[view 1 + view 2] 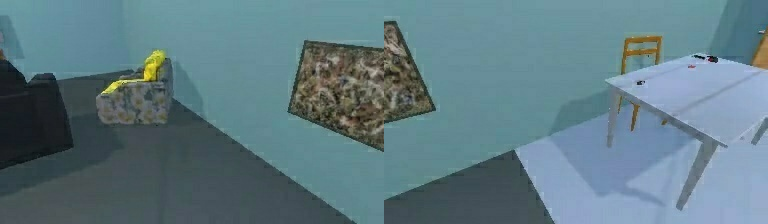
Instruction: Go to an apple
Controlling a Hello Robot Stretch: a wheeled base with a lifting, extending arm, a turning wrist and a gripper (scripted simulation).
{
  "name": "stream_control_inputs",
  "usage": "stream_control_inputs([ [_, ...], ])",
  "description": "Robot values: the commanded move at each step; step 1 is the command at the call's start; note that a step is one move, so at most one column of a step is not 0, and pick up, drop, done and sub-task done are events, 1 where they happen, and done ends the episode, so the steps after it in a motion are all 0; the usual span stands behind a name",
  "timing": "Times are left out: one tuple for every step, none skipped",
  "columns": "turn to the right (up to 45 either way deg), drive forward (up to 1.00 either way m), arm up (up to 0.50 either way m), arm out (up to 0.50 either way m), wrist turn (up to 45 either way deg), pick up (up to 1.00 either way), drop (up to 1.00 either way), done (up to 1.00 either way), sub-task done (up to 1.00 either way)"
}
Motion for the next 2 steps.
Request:
stream_control_inputs([
  [0.0, 0.10, 0.00, 0.00, 0.0, 0.00, 0.00, 0.00, 0.00],
  [-30.0, 0.00, 0.00, 0.00, 0.0, 0.00, 0.00, 0.00, 0.00],
])
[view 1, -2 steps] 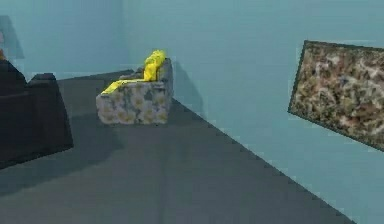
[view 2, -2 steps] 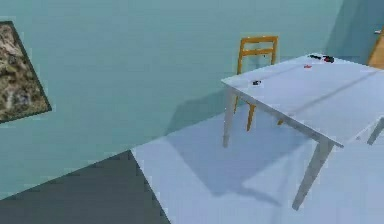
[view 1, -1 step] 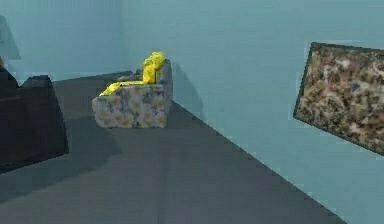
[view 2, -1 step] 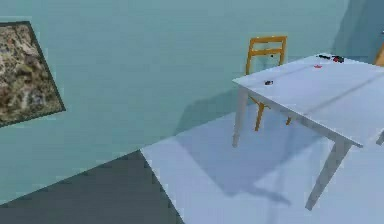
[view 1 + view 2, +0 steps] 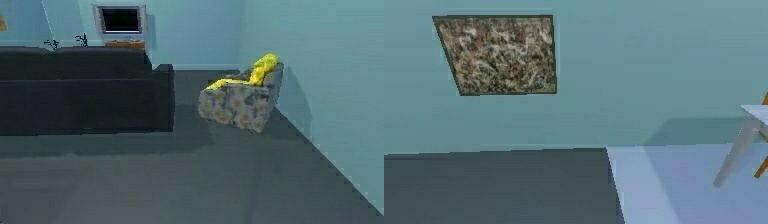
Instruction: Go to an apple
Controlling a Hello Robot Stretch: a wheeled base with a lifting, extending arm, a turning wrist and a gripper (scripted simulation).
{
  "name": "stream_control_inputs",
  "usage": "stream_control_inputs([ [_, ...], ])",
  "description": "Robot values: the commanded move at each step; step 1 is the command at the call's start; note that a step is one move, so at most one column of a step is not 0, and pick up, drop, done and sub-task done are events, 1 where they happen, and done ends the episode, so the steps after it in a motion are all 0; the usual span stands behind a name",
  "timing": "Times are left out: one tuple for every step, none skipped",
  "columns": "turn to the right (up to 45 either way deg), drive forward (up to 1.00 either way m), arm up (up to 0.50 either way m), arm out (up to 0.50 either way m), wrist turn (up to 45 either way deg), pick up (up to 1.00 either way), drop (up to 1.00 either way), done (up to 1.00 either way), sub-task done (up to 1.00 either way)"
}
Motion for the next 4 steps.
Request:
stream_control_inputs([
  [0.0, 0.80, 0.00, 0.00, 0.0, 0.00, 0.00, 0.00, 0.00],
  [-45.0, 0.00, 0.00, 0.00, 0.0, 0.00, 0.00, 0.00, 0.00],
  [-6.0, 0.00, 0.00, 0.00, 0.0, 0.00, 0.00, 0.00, 0.00],
  [0.0, 1.00, 0.00, 0.00, 0.0, 0.00, 0.00, 0.00, 0.00],
])
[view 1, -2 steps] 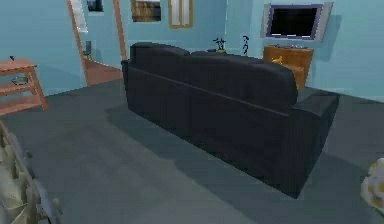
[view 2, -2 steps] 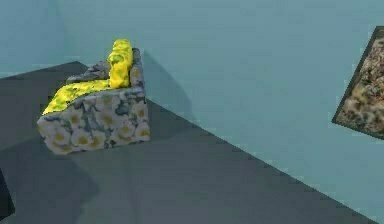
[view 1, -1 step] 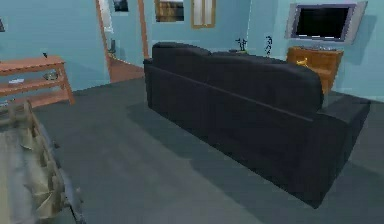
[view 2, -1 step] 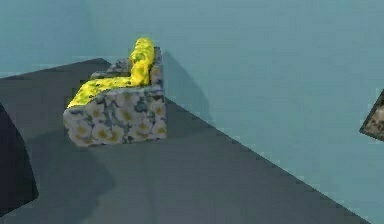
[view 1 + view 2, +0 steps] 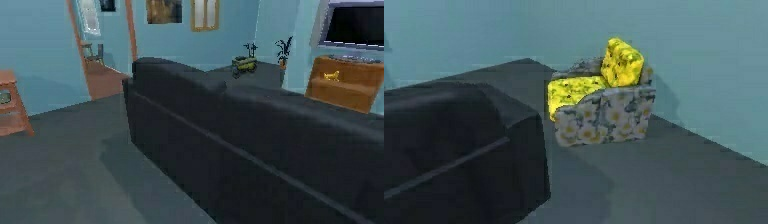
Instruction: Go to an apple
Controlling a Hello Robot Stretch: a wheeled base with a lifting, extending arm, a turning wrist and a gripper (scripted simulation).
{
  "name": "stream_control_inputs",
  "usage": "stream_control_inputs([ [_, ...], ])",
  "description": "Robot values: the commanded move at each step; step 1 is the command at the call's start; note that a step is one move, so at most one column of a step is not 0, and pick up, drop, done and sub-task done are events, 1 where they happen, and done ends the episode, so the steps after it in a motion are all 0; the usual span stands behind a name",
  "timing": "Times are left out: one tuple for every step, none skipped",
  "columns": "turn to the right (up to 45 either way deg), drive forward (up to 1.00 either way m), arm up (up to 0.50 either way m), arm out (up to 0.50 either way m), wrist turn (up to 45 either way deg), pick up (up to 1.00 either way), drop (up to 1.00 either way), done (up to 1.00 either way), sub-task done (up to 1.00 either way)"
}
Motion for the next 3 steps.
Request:
stream_control_inputs([
  [-24.0, 0.00, 0.00, 0.00, 0.0, 0.00, 0.00, 0.00, 0.00],
  [0.0, 0.10, 0.00, 0.00, 0.0, 0.00, 0.00, 0.00, 0.00],
  [-9.0, 0.00, 0.00, 0.00, 0.0, 0.00, 0.00, 0.00, 0.00],
])
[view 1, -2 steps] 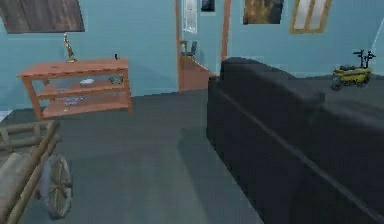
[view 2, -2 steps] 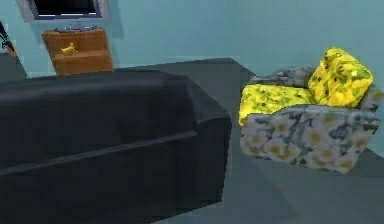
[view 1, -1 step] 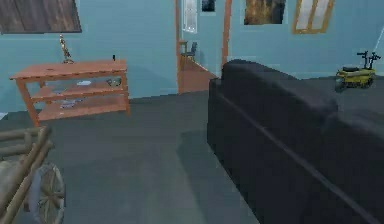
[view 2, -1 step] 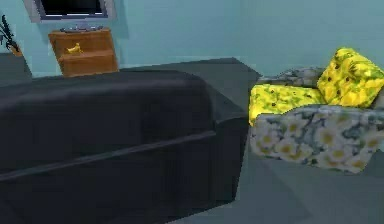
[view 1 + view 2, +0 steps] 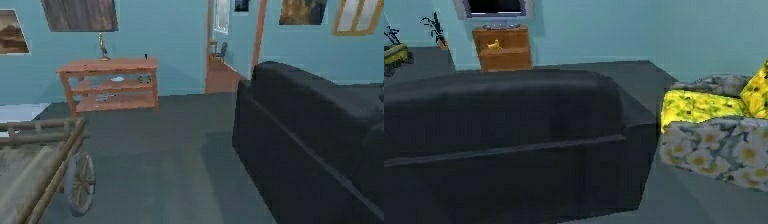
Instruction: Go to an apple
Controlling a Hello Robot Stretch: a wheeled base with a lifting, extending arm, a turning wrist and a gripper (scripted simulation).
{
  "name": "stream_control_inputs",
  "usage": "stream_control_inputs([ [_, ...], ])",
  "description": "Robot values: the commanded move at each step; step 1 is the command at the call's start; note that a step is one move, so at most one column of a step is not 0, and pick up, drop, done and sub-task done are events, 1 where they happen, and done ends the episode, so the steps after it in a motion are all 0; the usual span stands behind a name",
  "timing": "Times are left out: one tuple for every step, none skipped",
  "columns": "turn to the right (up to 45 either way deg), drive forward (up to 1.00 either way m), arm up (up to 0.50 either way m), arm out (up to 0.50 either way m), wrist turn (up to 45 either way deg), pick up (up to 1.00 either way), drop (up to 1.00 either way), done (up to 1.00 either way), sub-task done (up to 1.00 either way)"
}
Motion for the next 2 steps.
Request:
stream_control_inputs([
  [0.0, 1.00, 0.00, 0.00, 0.0, 0.00, 0.00, 0.00, 0.00],
  [-3.0, 0.00, 0.00, 0.00, 0.0, 0.00, 0.00, 0.00, 0.00],
])
